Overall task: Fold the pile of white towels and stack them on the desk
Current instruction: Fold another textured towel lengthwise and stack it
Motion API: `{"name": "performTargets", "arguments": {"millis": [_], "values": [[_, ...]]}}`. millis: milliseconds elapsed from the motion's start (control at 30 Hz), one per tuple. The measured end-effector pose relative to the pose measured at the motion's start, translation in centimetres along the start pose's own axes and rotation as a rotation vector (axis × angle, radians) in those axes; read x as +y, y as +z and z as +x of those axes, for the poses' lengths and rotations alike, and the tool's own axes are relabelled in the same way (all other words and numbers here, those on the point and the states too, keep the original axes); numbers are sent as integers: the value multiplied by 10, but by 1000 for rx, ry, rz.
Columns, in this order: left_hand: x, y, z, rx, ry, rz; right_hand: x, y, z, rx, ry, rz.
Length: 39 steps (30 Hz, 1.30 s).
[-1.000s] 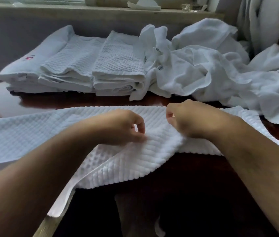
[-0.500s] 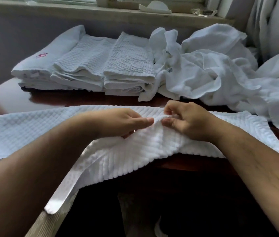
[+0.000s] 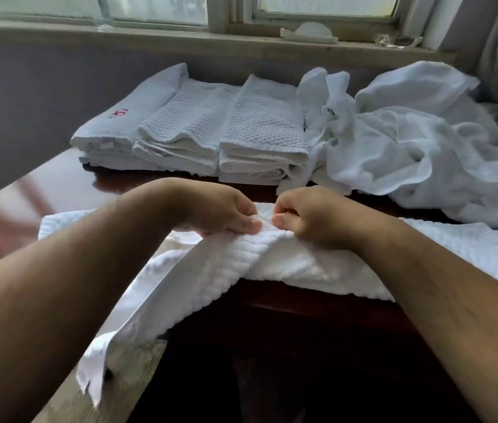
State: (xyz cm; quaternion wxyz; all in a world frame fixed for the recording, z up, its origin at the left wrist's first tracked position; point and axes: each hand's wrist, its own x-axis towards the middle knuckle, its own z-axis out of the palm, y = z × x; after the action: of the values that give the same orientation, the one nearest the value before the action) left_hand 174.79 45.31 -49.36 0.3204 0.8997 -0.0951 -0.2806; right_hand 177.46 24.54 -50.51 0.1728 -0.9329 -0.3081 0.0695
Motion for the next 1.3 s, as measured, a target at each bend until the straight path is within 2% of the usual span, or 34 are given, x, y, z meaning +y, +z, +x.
{"name": "performTargets", "arguments": {"millis": [67, 100, 167, 267, 333, 500, 633, 733, 800, 900, 1000, 1067, 1133, 1200, 1300], "values": [[0, -3, -2, 128, -11, 342, 2, 9, 3, 5, 48, -38], [0, -3, -4, 164, -11, 399, 4, 13, 5, 16, 65, -54], [0, -6, -10, 145, -10, 337, 4, 19, 9, 55, 74, -83], [-8, -12, -28, -86, -36, 140, 8, 20, 17, 143, 77, -137], [-19, -15, -38, -178, -55, 89, 17, 19, 21, 185, 109, -163], [-41, -30, -57, -174, -81, 25, 32, 25, 25, 216, 237, -238], [-50, -39, -54, 185, -98, 438, 28, 24, 28, 156, 254, -311], [-60, -45, -44, 400, -80, 473, 12, 19, 32, 167, 148, -125], [-65, -51, -40, 415, -56, 497, -6, 19, 37, 113, 72, 29], [-73, -62, -36, 528, -40, 711, -30, 30, 49, 33, 21, 24], [-90, -67, -37, 845, -62, 843, -40, 44, 60, 33, 42, -52], [-103, -63, -41, 883, -123, 796, -40, 51, 63, 25, 108, -141], [-120, -57, -49, 804, -225, 652, -40, 51, 67, 17, 172, -170], [-140, -54, -67, 730, -262, 395, -45, 48, 70, -3, 199, -197], [-161, -50, -100, 572, -220, -34, -63, 45, 75, -8, 126, -216]]}}
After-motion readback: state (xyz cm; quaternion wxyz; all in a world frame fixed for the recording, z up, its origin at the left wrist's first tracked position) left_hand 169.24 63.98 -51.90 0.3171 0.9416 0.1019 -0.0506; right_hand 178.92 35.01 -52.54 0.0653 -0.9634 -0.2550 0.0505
